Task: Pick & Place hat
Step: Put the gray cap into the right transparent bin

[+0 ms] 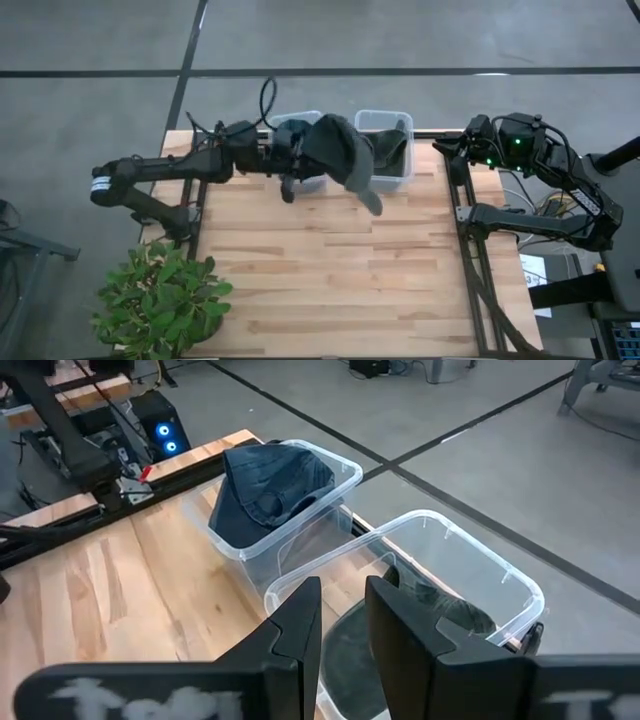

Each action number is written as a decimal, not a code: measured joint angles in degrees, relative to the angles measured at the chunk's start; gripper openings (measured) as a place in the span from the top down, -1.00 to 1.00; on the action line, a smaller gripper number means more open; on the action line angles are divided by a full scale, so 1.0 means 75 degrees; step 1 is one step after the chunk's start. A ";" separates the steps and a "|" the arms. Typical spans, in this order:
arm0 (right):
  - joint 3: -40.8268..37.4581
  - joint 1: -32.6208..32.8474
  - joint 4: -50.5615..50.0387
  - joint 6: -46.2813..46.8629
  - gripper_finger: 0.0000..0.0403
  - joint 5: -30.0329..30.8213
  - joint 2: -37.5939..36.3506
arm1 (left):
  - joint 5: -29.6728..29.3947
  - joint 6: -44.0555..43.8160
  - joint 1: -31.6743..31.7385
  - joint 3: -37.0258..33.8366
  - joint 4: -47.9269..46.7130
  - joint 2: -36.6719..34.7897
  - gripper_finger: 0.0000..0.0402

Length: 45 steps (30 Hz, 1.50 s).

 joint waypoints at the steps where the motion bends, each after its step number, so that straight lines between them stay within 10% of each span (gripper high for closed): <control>1: 0.0000 -0.0001 -0.0001 -0.0025 0.63 0.0000 0.0000 | 0.0345 0.0076 0.0086 0.0000 0.0159 0.0000 0.97; 12: -0.0003 0.0002 -0.0001 -0.0198 0.63 0.0000 -0.0003 | 0.3562 0.0031 0.0382 -0.0003 0.2947 0.0003 0.98; 22: -0.0003 0.0002 0.0001 -0.0201 0.63 -0.0003 -0.0003 | 0.4141 -0.0346 0.0367 -0.0003 0.3809 0.0003 0.98; 35: -0.0003 0.0002 0.0055 -0.0103 0.63 -0.0013 0.0229 | -0.2817 -0.3663 0.0370 0.0020 0.1142 0.0313 0.98; 45: -0.0012 -0.0001 0.0214 0.0035 0.63 -0.0015 0.0621 | -0.3638 -0.5576 0.0592 0.0018 0.1269 0.0282 0.98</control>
